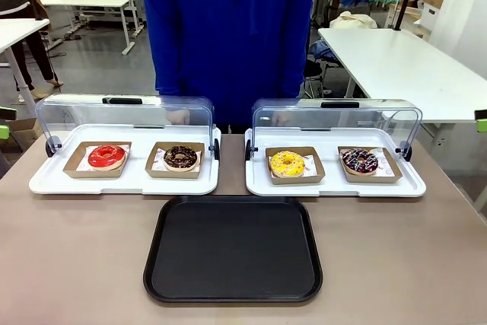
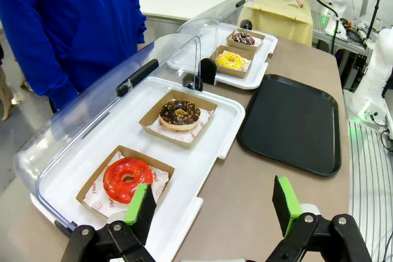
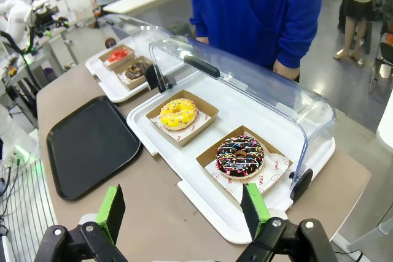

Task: Move the third donut from the left to the tray.
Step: Pick up the Paper togo box containing the Donut indicated by the person and place it on the Handle tray.

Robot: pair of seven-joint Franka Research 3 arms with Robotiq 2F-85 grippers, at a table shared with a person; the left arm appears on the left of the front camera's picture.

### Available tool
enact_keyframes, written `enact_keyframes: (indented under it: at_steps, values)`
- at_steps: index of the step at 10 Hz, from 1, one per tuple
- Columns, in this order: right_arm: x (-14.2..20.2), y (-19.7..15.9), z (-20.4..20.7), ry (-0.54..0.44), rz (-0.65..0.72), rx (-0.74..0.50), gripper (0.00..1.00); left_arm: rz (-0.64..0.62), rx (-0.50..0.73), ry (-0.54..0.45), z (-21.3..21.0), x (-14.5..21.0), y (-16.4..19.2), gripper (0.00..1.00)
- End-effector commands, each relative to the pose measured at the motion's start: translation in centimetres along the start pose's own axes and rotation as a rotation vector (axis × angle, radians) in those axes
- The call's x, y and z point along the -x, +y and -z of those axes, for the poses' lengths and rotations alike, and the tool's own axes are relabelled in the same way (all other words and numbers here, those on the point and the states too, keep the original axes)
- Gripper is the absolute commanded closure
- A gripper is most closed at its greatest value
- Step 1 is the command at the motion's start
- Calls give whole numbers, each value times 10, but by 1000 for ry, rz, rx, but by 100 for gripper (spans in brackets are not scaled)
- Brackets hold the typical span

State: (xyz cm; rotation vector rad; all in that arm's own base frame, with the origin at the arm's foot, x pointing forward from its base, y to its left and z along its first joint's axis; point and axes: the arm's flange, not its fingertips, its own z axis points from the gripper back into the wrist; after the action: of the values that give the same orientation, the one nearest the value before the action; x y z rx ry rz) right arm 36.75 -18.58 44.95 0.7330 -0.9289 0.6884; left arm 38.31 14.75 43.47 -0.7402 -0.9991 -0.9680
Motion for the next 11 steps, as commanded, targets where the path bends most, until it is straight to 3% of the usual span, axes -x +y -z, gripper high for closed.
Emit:
enact_keyframes:
  at_steps: [1, 11]
  values:
    - [-4, -4, 0, -32, -27, 0, 0, 7, 8, -8, -1, 0, 0, 0]
    - [-4, -4, 0, -32, -27, 0, 0, 7, 8, -8, -1, 0, 0, 0]
